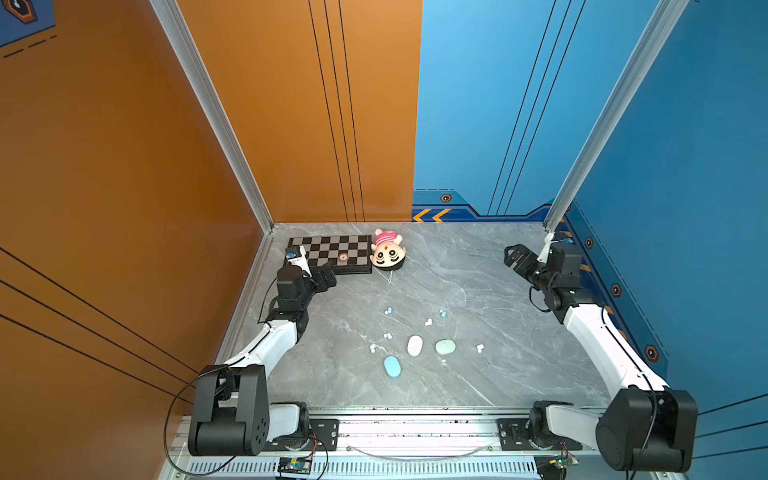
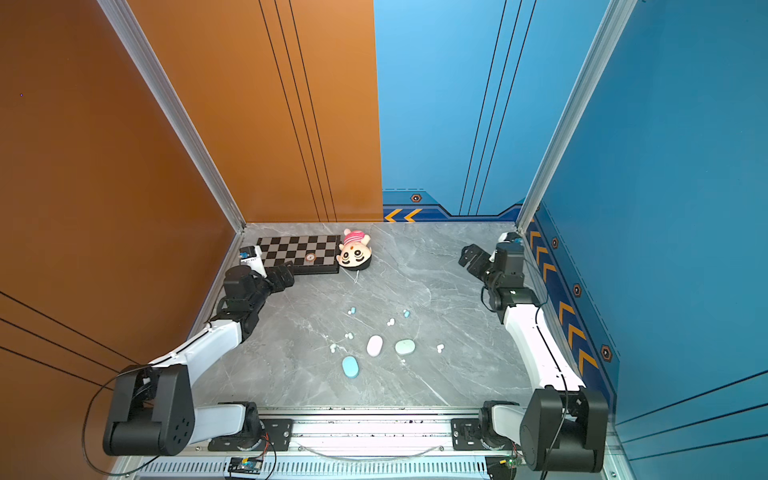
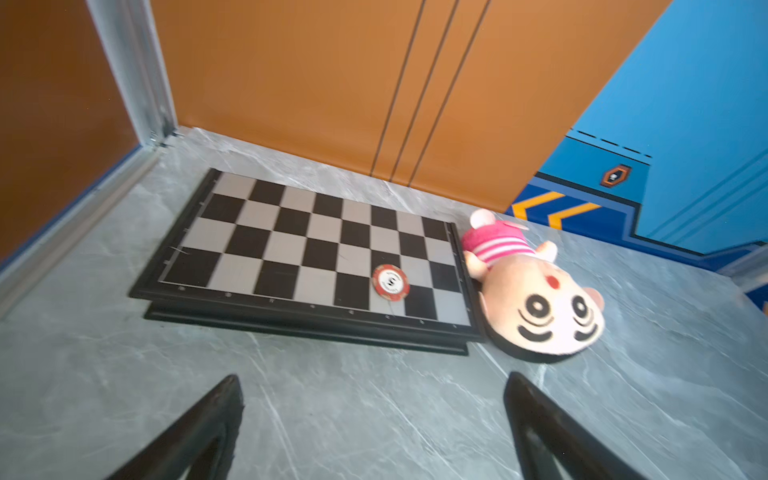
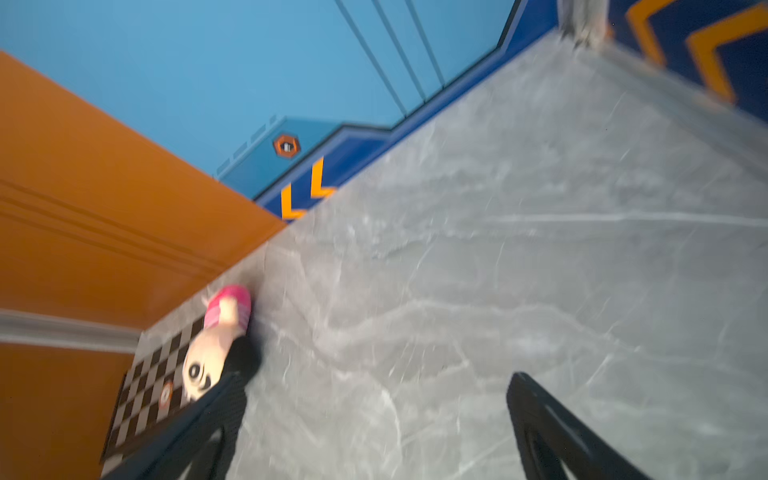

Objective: Insert the wireless bluetooth earbuds into the charging case
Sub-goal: 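Reach the right gripper down to the white case while the left arm moves inward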

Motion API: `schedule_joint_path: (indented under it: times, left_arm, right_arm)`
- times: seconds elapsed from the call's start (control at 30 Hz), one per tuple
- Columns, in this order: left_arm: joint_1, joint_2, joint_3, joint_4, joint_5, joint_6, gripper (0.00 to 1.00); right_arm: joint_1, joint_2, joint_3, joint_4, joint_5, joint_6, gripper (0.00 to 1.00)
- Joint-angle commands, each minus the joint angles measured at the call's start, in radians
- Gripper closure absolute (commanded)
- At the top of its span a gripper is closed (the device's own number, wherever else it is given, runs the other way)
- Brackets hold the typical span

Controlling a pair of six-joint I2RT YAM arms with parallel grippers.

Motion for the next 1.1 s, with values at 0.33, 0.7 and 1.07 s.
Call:
schedule_joint_path:
  times: [0.33, 0.7, 1.07]
  left_arm:
    - [-0.354, -0.301, -0.188, -0.171, 0.221, 0.372, 0.02]
    - [-0.384, -0.49, -0.213, -0.359, 0.174, 0.487, 0.02]
    - [-0.384, -0.474, -0.207, -0.36, 0.164, 0.499, 0.02]
  right_arm:
    - [0.76, 0.457, 0.458, -0.724, 0.221, 0.176, 0.06]
    - [0.907, 0.617, 0.477, -0.719, 0.162, 0.272, 0.14]
    - [0.898, 0.688, 0.468, -0.665, 0.103, 0.278, 0.29]
